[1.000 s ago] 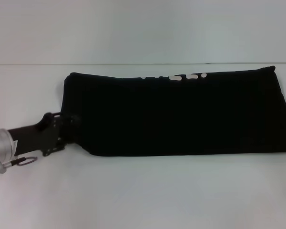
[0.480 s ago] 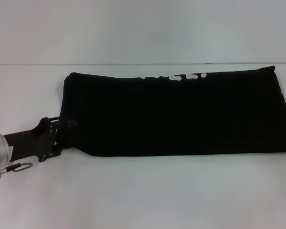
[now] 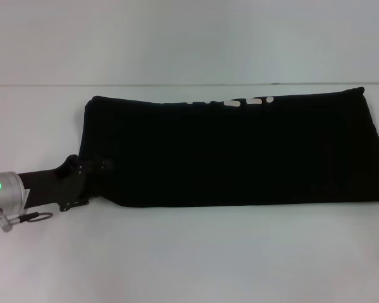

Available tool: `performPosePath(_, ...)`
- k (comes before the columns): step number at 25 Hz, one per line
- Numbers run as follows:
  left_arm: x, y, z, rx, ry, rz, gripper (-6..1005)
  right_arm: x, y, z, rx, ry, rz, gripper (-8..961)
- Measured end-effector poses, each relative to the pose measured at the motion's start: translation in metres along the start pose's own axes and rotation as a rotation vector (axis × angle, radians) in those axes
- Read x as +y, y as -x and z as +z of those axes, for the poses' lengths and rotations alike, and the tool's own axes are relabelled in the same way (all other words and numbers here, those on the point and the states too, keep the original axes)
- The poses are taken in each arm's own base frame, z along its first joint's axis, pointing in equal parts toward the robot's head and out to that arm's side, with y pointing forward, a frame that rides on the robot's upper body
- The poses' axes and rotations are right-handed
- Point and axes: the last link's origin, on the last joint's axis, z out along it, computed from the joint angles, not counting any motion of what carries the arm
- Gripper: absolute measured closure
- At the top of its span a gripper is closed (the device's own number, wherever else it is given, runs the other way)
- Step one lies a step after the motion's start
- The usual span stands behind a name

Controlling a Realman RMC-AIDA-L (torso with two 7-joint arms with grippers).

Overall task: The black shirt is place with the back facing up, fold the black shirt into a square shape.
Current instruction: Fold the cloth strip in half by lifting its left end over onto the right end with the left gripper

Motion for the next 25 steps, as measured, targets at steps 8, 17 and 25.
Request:
performPosePath(8,0.0028,0.0026,0.0053,-0.004,0.003,-0.002,450,-0.0001,-0.0001,-0.0004,0.000,-0.001,-0.002,165)
performPosePath(17,0.0022,0.0037,0.0075,-0.005,-0.004,-0.025,460,-0.0006,-0.0008,-0.0019,0.001,-0.003,-0.002,164)
performPosePath(25,-0.0045,0.0005,0.0033,0.021,-0.021,-0.042,515,-0.0011,-0.0011,-0.0034,0.000,-0.005,0.004,164)
